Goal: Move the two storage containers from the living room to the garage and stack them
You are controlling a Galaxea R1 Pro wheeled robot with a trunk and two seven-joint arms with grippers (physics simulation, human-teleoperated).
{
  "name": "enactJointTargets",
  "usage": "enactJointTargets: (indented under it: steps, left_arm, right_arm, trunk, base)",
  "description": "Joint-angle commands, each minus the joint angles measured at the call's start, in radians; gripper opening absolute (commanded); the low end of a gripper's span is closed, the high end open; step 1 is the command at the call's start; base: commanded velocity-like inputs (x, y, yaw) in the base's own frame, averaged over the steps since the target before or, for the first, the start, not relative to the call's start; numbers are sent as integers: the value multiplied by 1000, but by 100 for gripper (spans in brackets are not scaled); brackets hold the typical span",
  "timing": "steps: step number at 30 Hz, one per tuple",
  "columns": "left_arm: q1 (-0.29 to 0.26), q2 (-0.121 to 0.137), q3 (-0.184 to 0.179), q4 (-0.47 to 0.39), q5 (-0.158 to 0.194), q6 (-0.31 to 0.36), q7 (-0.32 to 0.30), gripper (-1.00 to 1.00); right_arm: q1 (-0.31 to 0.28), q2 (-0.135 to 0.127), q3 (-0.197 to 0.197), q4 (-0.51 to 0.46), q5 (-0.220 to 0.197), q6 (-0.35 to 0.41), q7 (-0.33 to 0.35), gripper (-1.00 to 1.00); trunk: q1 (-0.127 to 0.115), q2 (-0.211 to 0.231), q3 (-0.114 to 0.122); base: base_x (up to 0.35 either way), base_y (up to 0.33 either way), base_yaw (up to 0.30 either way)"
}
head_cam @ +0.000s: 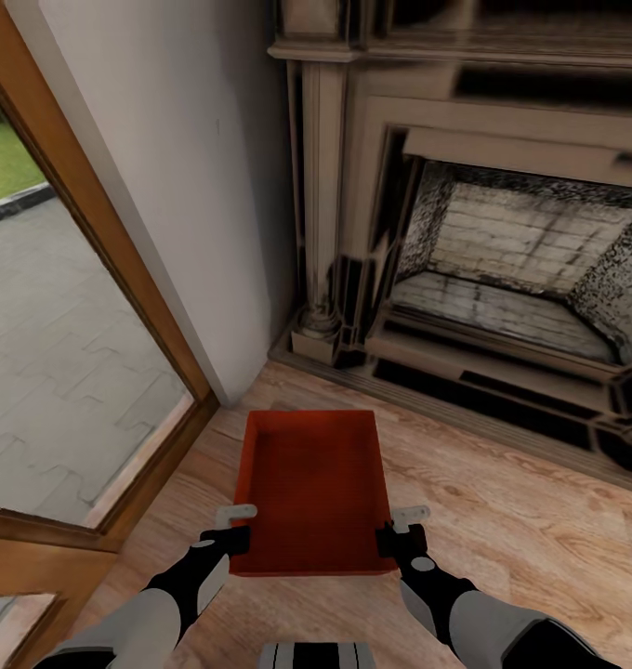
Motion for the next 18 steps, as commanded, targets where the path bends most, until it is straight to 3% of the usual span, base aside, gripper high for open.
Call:
enactJointTargets:
  steps: [1, 18]
  left_arm:
    - [0, 3, 10, -4, -9, 6, 8, -100]
    - [0, 4, 12, 3, -4, -32, 11, -100]
  right_arm:
    - [-1, 0, -10, 3, -19, -5, -8, -100]
    - [-1, 0, -12, 3, -19, -5, -8, -100]
  trunk:
    - [-4, 7, 3]
    - [-69, 126, 56]
  base:
    - [0, 0, 0]
    - [0, 0, 0]
